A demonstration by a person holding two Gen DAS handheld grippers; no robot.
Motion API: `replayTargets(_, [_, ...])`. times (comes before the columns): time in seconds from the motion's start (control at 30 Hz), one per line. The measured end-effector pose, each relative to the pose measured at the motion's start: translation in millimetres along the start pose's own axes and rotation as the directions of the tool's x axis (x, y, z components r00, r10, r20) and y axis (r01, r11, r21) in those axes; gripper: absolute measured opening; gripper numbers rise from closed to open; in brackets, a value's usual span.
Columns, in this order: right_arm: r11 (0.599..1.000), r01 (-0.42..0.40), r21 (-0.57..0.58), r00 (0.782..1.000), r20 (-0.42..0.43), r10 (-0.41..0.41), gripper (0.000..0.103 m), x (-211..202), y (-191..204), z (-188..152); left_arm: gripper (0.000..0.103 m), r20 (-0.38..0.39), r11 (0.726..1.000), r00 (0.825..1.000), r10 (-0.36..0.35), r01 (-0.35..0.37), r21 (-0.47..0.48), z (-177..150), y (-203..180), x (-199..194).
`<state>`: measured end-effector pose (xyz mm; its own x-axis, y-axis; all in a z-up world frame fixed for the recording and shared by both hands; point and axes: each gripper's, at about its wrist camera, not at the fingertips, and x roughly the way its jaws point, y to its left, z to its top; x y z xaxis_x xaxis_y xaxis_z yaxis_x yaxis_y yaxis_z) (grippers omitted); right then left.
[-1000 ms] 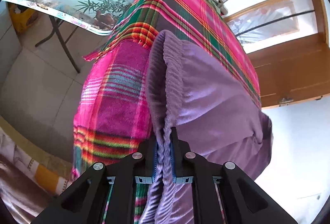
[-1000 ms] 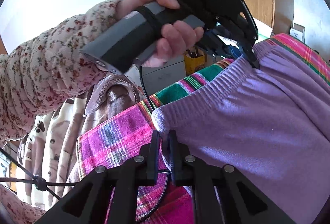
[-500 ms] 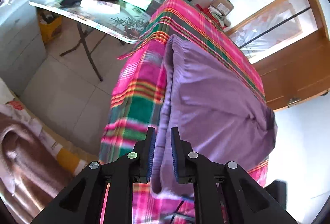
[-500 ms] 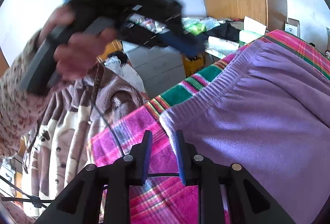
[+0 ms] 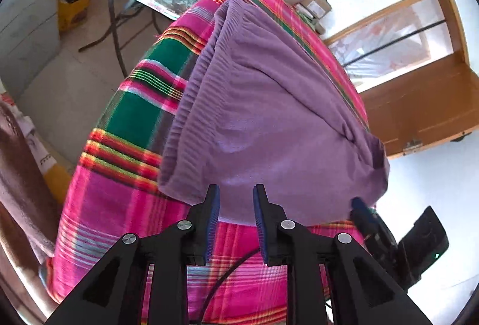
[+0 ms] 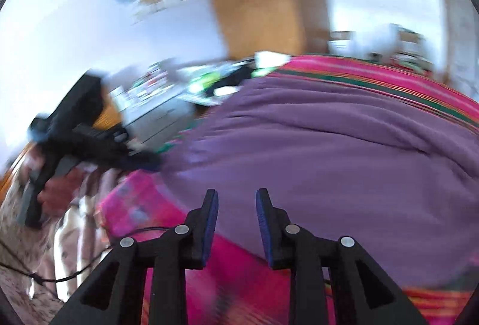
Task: Fold clothes
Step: 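Open the right gripper and pull it back while the left gripper holds the waistband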
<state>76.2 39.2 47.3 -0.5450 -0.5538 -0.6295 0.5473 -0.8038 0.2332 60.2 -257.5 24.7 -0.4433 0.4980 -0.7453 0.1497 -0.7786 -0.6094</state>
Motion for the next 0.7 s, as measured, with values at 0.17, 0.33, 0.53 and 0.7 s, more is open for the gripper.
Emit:
replayTargets(0.17, [0.971, 0.175, 0.164, 0.978, 0.084, -0.190, 0.027, -52, -62, -14, 0.024, 0.041, 0.999, 0.999, 0.002, -0.001, -0.034, -18, -2, -2])
replayTargets(0.33, [0.904, 0.353, 0.239, 0.924, 0.061, -0.377, 0.028, -96, -103, -33, 0.032, 0.050, 0.998, 0.999, 0.006, -0.003, -0.061, -28, 3, -6])
replayTargets(0.53, [0.822, 0.499, 0.274, 0.852, 0.015, -0.523, 0.028, -166, -136, -54, 0.032, 0.065, 0.995, 0.998, -0.001, 0.008, -0.101, -33, 6, -6])
replayTargets(0.7, [0.738, 0.623, 0.260, 0.762, 0.012, -0.647, 0.032, -236, -144, -77, 0.032, 0.052, 0.993, 0.999, -0.001, 0.007, -0.120, -35, 9, 4])
